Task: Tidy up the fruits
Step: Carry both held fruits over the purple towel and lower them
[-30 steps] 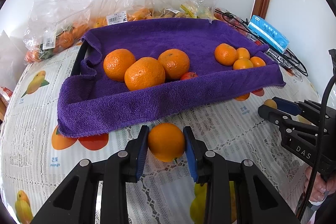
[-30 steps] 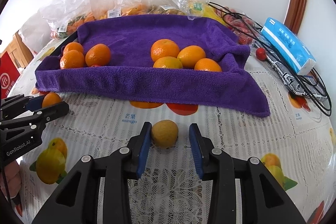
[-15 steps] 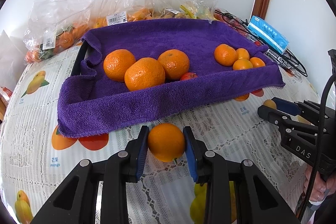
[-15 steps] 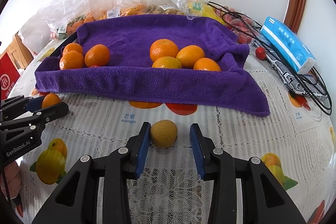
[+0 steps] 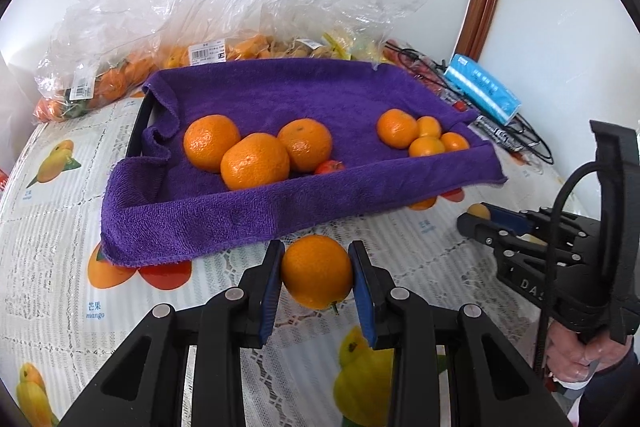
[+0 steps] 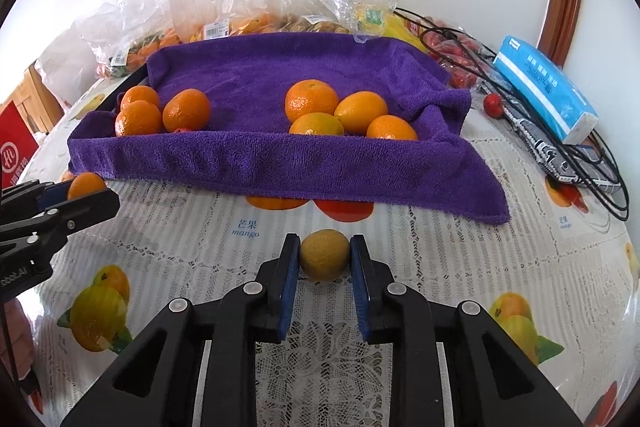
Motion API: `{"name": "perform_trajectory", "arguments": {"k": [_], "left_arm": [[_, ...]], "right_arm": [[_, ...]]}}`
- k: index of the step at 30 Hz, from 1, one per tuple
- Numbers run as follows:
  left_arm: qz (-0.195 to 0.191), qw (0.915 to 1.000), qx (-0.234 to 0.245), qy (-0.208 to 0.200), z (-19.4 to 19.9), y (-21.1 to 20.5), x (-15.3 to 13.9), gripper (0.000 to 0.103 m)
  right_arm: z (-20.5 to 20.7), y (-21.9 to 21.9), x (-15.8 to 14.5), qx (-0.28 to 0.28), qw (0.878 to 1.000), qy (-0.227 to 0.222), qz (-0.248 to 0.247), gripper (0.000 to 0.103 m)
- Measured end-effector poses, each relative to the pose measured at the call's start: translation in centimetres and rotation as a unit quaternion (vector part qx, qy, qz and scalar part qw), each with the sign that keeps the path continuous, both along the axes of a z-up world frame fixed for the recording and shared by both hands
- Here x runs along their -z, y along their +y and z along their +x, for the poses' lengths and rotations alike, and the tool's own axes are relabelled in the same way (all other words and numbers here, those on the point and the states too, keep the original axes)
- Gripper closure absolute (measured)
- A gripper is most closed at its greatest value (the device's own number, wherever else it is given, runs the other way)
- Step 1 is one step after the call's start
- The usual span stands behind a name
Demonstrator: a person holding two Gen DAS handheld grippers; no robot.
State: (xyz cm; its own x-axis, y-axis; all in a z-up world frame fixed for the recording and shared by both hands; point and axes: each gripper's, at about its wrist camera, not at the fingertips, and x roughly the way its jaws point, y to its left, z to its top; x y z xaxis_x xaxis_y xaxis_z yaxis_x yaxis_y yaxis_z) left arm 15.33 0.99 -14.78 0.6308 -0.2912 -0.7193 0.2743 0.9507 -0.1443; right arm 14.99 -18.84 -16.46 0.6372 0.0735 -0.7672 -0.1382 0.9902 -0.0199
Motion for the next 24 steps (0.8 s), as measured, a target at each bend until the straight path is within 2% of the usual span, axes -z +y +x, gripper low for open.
{"name": "perform_trajectory", "arguments": {"k": [6, 16, 24], "left_arm": [[-0.011, 0.9999, 0.004, -0.006, -0.3, 0.2, -0.4, 0.072], [-0.025, 0.999, 0.02, -0.03, -1.6, 0.3, -1.8, 0.072], [-0.045, 0.9981, -0.015, -0.041, -0.5, 1.4, -4.2, 0.072]], "right_arm": [[-0.9, -0.1, -0.4, 0.002, 1.0, -0.005, -0.008, 0.078], [-2.1, -1.1, -3.8, 0.021, 0.999, -0.039, 0.008, 0.078], [-0.1, -0.9, -6.8, 0.026, 0.997, -0.069, 0.006, 0.078]]}}
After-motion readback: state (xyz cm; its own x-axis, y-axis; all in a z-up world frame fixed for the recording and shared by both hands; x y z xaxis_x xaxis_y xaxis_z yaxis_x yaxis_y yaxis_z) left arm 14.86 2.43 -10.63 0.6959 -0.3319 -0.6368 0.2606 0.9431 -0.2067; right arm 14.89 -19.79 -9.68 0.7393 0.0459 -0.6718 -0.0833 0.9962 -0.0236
